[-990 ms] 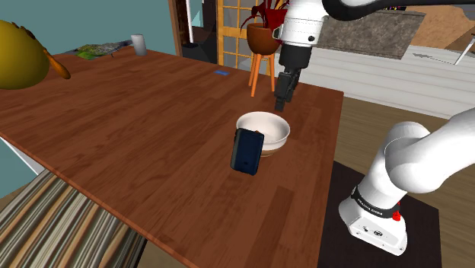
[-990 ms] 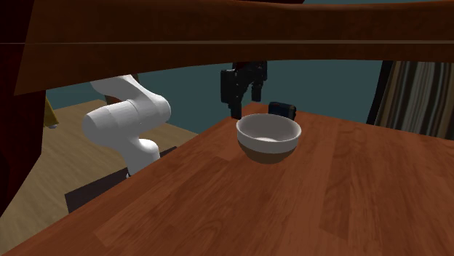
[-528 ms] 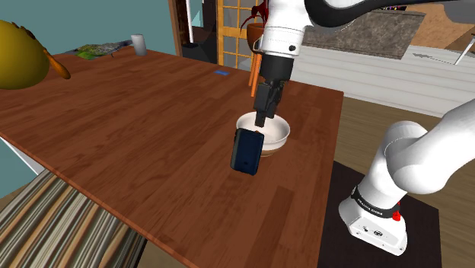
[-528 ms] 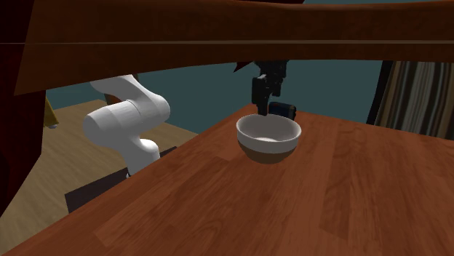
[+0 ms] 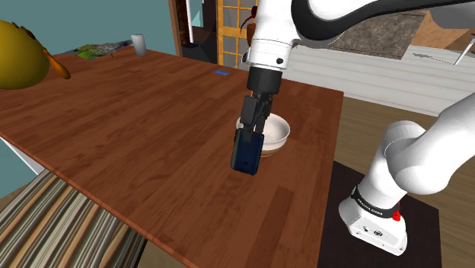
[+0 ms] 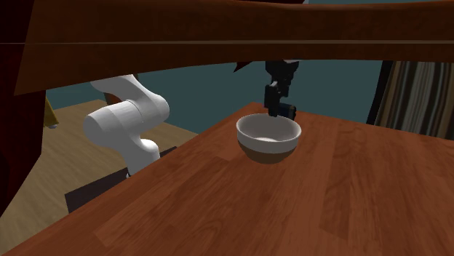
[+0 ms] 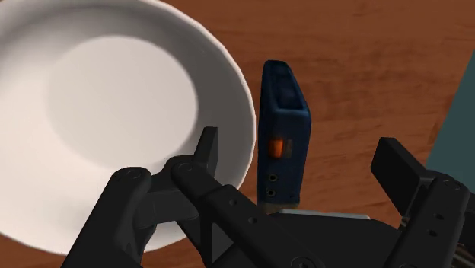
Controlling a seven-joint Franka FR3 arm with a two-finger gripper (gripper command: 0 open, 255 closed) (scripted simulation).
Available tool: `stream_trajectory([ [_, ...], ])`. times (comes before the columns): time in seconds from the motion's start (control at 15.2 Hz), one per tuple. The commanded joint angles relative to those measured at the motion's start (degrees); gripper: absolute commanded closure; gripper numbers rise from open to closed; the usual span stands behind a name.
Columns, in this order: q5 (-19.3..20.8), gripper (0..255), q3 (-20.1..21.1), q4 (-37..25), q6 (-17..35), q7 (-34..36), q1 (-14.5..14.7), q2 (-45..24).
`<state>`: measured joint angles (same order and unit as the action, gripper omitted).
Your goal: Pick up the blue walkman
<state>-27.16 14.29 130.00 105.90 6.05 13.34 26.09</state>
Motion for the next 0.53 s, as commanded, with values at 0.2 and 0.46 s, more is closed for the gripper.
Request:
stream_trajectory([
  [0.2, -0.5, 0, 0.4, 2.4, 2.6, -0.9, 0.2, -0.2],
  [0.46, -0.5, 255, 0.3, 2.5, 2.4, -0.8, 0.2, -0.1],
])
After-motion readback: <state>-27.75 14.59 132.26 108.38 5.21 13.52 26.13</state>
